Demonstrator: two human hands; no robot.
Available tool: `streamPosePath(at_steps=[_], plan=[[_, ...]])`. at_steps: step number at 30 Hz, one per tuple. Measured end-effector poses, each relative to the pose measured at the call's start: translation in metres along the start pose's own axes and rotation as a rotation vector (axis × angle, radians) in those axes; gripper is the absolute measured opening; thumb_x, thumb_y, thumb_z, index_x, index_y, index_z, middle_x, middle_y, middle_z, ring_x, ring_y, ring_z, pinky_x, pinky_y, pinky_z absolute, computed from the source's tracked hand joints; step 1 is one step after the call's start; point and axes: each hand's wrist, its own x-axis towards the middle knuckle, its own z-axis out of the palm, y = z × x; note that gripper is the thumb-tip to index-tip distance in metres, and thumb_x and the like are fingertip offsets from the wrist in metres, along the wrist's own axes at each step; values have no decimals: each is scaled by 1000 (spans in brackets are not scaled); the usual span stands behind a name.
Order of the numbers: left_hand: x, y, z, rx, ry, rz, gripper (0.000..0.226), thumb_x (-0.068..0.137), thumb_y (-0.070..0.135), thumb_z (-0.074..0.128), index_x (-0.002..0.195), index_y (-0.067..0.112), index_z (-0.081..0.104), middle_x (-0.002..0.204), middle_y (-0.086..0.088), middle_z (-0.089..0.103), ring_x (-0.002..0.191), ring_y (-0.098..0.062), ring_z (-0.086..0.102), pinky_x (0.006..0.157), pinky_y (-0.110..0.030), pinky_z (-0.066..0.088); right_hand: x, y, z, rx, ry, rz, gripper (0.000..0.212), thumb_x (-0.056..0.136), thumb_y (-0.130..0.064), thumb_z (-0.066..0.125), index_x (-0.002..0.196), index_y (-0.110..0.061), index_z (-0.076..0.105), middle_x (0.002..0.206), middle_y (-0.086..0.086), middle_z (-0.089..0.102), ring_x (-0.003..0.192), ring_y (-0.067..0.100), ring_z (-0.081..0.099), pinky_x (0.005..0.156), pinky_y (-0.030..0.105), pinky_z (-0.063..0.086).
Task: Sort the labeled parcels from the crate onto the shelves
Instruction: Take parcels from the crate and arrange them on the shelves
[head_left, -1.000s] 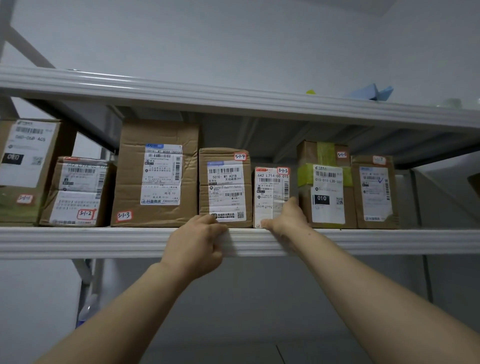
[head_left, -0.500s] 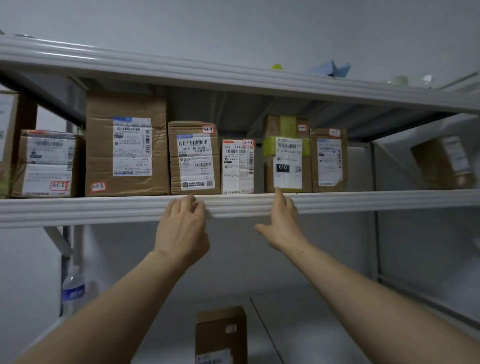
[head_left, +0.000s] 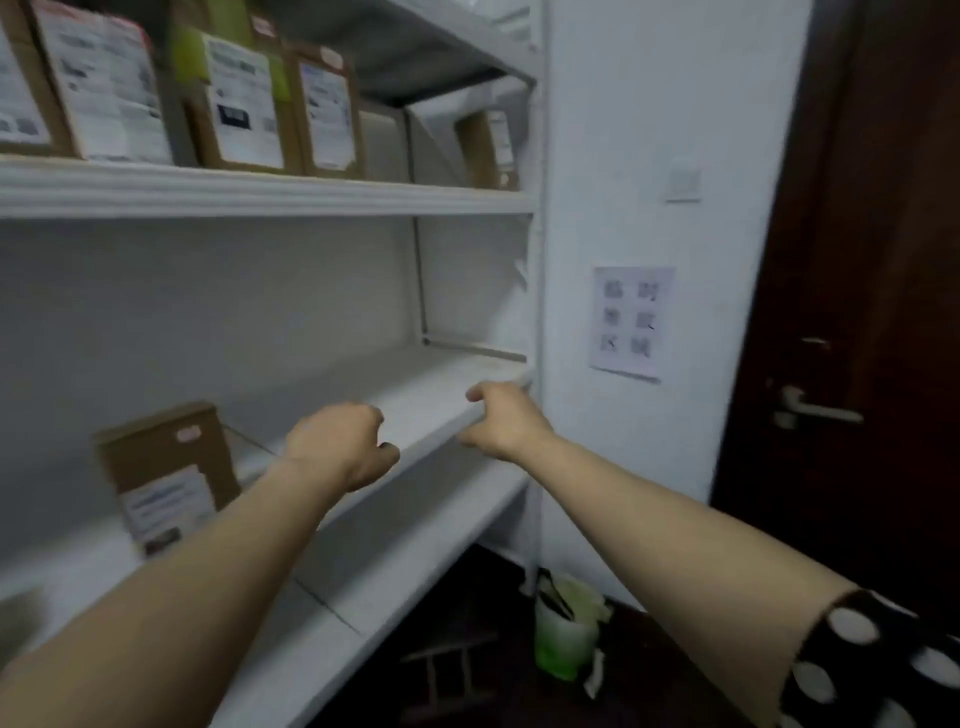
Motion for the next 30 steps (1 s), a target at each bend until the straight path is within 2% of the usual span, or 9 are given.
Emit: streamPosePath(at_steps=[4, 7, 11, 16, 20, 25, 27, 28, 30], plan=[[-21, 94, 39, -96, -107, 213, 44, 90, 42, 52, 127, 18, 56, 125, -5, 60, 115, -26, 55, 90, -33, 48, -88, 103, -14, -60, -68, 247, 49, 84, -25, 66, 131, -18, 54, 135, 7, 54, 123, 26, 51, 100, 31, 43], [-51, 182, 58, -144, -171, 377, 46, 90, 42, 51, 130, 19, 54, 129, -5, 59, 118, -25, 54, 92, -32, 47, -160, 180, -37, -21, -55, 464, 49, 85, -27, 68, 131, -19, 54, 134, 3, 55, 123, 23, 51, 103, 32, 40], [-104, 307, 76, -156, -243, 602, 50, 90, 43, 50, 133, 19, 52, 129, -1, 60, 119, -23, 54, 94, -33, 47, -263, 264, -81, 46, 64, 695, 43, 85, -27, 69, 125, -19, 58, 123, 1, 60, 119, 21, 53, 106, 40, 38], [-198, 480, 79, -183, -291, 886, 47, 88, 45, 54, 131, 24, 54, 121, 2, 63, 111, -18, 59, 90, -30, 50, -405, 362, -149, 46, 214, 908, 41, 84, -27, 67, 124, -20, 58, 121, 1, 59, 119, 21, 53, 109, 38, 36], [-289, 616, 67, -253, -293, 1086, 45, 90, 43, 53, 132, 26, 53, 118, 6, 63, 106, -13, 60, 86, -30, 52, -526, 436, -217, 103, 358, 1067, 41, 85, -27, 67, 124, -18, 57, 115, 3, 59, 115, 23, 56, 97, 29, 44], [-398, 742, 60, -215, -325, 1293, 45, 87, 43, 53, 129, 25, 55, 119, 3, 63, 109, -18, 59, 86, -31, 51, -669, 500, -280, 183, 581, 1202, 39, 86, -23, 68, 122, -12, 57, 107, 4, 56, 104, 22, 56, 85, 29, 44], [-424, 780, 63, -190, -342, 1340, 48, 87, 43, 53, 131, 25, 53, 117, 3, 63, 106, -17, 59, 83, -30, 52, -708, 523, -297, 205, 634, 1250, 28, 85, -20, 67, 111, -15, 59, 97, 0, 53, 93, 18, 53, 80, 29, 44], [-434, 797, 65, -185, -354, 1355, 49, 87, 43, 53, 132, 24, 53, 116, 3, 63, 104, -17, 60, 82, -30, 53, -723, 532, -303, 194, 658, 1261, 15, 85, -19, 67, 97, -18, 59, 90, -1, 51, 89, 18, 52, 79, 30, 45], [-449, 831, 67, -182, -363, 1380, 49, 88, 42, 52, 133, 24, 50, 115, 3, 62, 103, -16, 60, 80, -30, 53, -746, 553, -316, 168, 695, 1300, 19, 82, -16, 66, 75, -23, 50, 81, -1, 50, 84, 20, 52, 78, 32, 48]])
